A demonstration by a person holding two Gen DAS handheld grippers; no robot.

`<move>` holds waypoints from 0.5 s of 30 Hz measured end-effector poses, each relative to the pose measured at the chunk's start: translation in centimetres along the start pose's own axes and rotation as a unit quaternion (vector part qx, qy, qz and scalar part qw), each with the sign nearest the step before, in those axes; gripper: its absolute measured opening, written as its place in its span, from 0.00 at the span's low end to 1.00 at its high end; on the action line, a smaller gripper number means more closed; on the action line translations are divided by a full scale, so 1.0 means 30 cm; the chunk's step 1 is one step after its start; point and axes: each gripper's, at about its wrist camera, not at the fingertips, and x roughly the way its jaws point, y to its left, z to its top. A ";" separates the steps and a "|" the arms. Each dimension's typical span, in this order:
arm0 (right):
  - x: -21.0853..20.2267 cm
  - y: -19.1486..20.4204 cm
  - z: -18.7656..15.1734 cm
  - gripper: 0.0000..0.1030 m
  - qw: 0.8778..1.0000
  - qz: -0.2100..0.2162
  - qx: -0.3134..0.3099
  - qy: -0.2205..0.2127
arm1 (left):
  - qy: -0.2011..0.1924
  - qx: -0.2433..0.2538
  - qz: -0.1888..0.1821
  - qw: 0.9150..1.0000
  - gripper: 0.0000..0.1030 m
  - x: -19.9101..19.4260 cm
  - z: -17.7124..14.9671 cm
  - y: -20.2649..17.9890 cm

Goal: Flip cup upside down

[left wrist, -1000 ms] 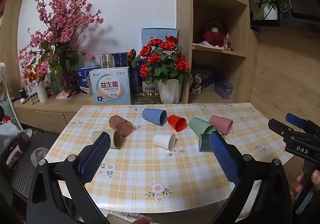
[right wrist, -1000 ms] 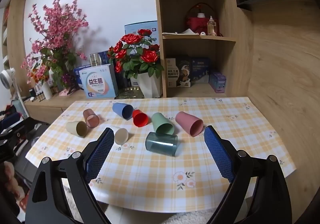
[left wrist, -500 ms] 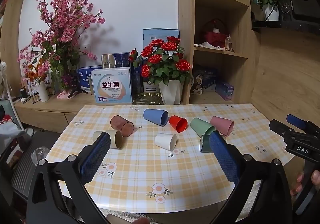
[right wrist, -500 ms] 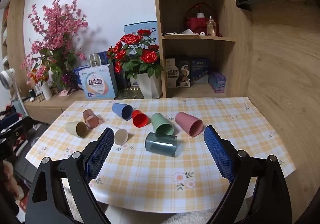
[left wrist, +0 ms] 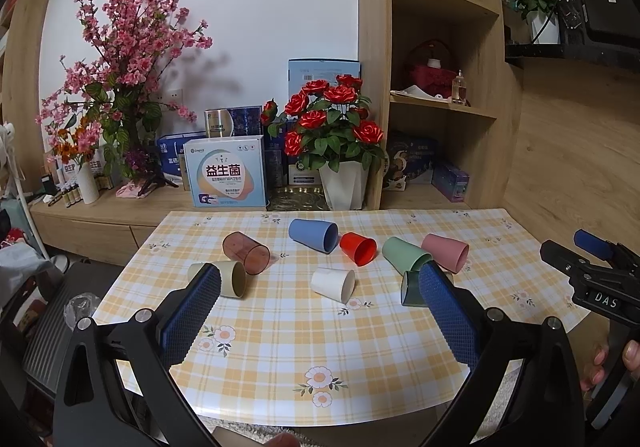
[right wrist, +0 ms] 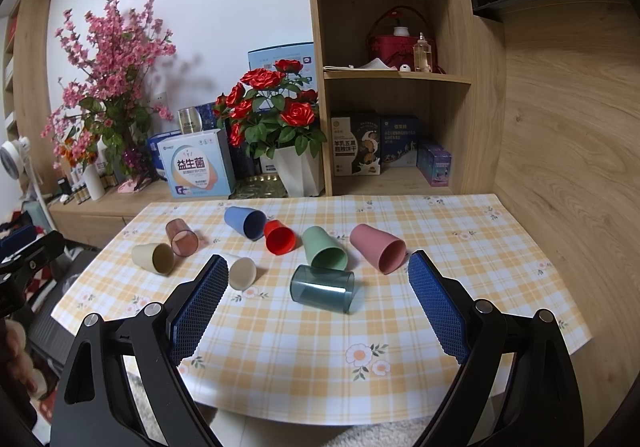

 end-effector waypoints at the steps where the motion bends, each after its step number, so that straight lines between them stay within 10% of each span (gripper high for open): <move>1: 0.000 0.000 0.000 0.86 1.000 0.000 0.000 0.000 | 0.000 0.000 0.000 1.000 0.94 0.001 0.001 0.001; 15: -0.001 -0.002 -0.001 0.86 1.000 0.000 0.001 0.000 | -0.002 -0.002 0.001 1.000 0.94 -0.021 0.026 0.008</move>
